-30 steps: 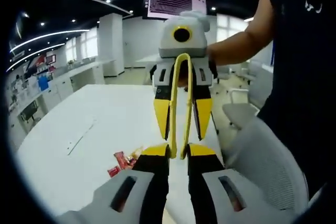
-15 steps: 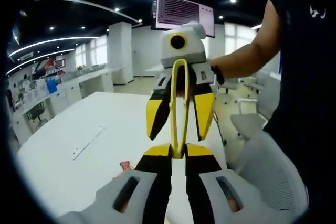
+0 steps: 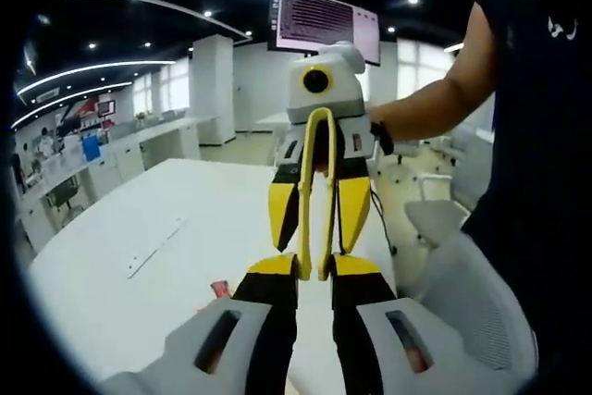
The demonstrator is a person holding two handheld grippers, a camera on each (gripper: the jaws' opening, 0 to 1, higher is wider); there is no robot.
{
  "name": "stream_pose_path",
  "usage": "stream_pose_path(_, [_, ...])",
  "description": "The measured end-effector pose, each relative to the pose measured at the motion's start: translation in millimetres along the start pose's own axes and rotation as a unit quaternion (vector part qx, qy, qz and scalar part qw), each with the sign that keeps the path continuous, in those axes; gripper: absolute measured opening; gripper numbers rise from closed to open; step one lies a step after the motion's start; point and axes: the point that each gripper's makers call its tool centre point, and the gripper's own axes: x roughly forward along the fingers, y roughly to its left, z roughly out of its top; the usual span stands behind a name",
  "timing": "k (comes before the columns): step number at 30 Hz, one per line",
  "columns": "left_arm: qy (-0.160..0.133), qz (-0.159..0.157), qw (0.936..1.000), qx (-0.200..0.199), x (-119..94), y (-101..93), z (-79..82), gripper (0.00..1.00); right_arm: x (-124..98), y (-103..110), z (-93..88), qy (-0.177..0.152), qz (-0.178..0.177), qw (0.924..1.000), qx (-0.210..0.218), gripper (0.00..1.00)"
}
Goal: Place the target food into the container with the food tongs after gripping and lifting it, then release it inside without dropping or visibly crushing the food.
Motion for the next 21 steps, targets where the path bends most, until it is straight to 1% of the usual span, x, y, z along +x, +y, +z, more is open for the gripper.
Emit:
stream_pose_path(2, [-0.002,0.003,1.0000,0.001,0,1.8,0.4,0.09,0,-1,2.4,-0.006,-0.001,1.0000,0.003,0.21])
stream_pose_path(4, [-0.002,0.006,1.0000,-0.001,0,3.6,1.3,0.09,0,0,3.2,-0.005,-0.010,0.9999,-0.013,0.20])
stream_pose_path(8, [-0.006,0.007,0.9999,-0.005,0,3.5,2.0,0.12,-1,-2,0.6,0.002,-0.009,0.9999,-0.012,0.21])
stream_pose_path(10, [-0.006,0.005,0.9999,-0.007,0,2.2,3.0,0.11,-1,-1,0.4,0.003,-0.004,0.9999,-0.011,0.21])
stream_pose_path(14, [0.017,0.003,0.9998,0.005,0,-1.4,6.5,0.06,-2,-1,1.3,0.000,0.001,1.0000,0.000,0.18])
stream_pose_path(17, [0.025,-0.002,0.9996,0.011,-1,-1.8,10.5,0.07,-4,2,5.0,-0.011,0.004,0.9999,0.001,0.19])
stream_pose_path(19, [0.032,-0.010,0.9993,0.014,-2,-4.8,9.4,0.07,-3,3,4.5,-0.010,0.009,0.9999,0.007,0.20])
stream_pose_path(21, [0.036,-0.010,0.9989,0.028,-1,-6.5,9.9,0.06,-4,4,4.3,-0.011,0.012,0.9998,0.007,0.19])
